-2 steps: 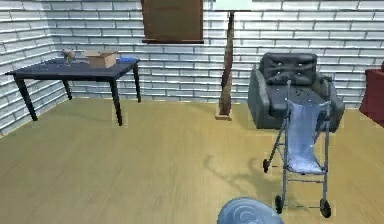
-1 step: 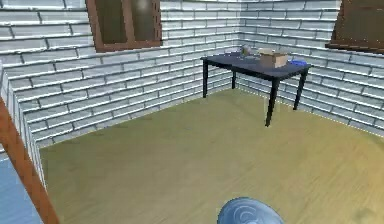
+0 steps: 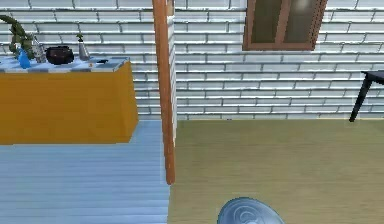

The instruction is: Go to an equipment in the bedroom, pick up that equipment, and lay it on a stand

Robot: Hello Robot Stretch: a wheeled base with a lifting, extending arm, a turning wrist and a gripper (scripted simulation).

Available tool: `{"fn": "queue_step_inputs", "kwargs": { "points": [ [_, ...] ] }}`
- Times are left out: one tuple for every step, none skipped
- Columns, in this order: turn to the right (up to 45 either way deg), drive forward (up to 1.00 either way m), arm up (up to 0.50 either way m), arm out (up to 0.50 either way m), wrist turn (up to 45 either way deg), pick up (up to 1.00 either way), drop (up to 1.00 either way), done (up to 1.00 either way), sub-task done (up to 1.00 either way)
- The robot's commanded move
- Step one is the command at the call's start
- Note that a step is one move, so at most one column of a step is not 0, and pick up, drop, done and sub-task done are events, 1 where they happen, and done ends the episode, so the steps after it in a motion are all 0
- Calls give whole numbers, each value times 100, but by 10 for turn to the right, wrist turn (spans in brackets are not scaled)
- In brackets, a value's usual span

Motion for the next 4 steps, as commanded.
{"fn": "queue_step_inputs", "kwargs": {
  "points": [
    [0,15,0,0,0,0,0,0,0],
    [450,0,0,0,0,0,0,0,0],
    [300,0,0,0,0,0,0,0,0],
    [30,0,0,0,0,0,0,0,0]
  ]
}}
